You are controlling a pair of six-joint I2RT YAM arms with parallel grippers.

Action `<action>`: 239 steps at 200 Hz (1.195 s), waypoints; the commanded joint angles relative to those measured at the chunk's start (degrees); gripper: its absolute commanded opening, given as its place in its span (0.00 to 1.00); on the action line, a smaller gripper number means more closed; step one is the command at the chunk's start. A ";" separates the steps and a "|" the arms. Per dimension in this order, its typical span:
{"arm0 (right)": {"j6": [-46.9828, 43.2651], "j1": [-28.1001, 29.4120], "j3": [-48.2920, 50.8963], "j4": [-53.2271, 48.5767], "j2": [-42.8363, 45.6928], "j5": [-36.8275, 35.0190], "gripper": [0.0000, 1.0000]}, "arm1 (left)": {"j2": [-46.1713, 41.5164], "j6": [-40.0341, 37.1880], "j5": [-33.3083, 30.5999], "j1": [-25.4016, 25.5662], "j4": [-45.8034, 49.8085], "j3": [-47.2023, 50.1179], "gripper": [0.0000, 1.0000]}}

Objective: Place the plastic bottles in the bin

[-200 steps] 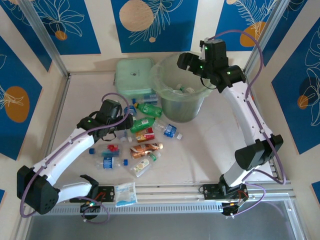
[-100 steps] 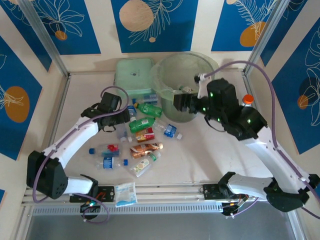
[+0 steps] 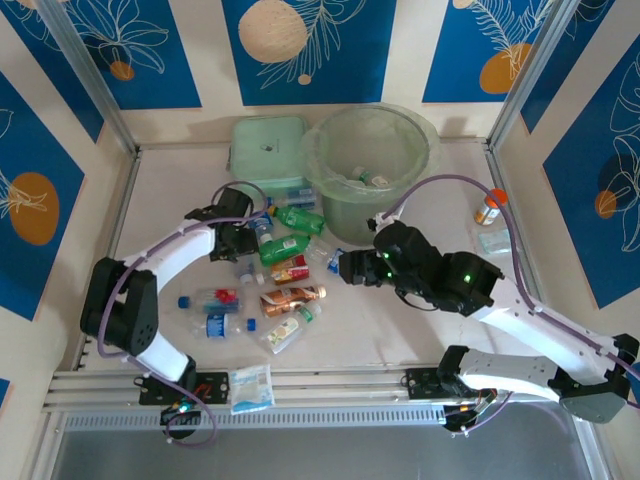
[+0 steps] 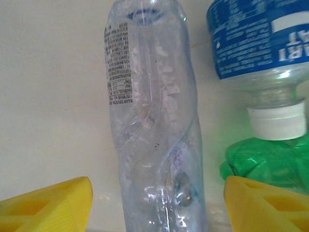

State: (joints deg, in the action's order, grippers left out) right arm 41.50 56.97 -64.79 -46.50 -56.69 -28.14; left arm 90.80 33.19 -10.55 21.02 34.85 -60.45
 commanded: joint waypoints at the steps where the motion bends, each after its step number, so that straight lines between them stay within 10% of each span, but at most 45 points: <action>1: 4.67 1.15 2.12 0.53 0.68 -1.39 0.75 | 2.10 0.78 0.32 -0.92 -1.18 -0.48 0.72; 239: 8.02 1.70 3.45 -1.59 0.43 -2.62 0.75 | 2.87 1.10 1.80 -2.26 -1.32 -1.21 0.53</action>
State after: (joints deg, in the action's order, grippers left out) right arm 48.49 58.39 -61.23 -47.22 -56.71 -29.21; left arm 98.15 34.63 -7.53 19.51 30.06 -59.75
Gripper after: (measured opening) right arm 0.750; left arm 0.532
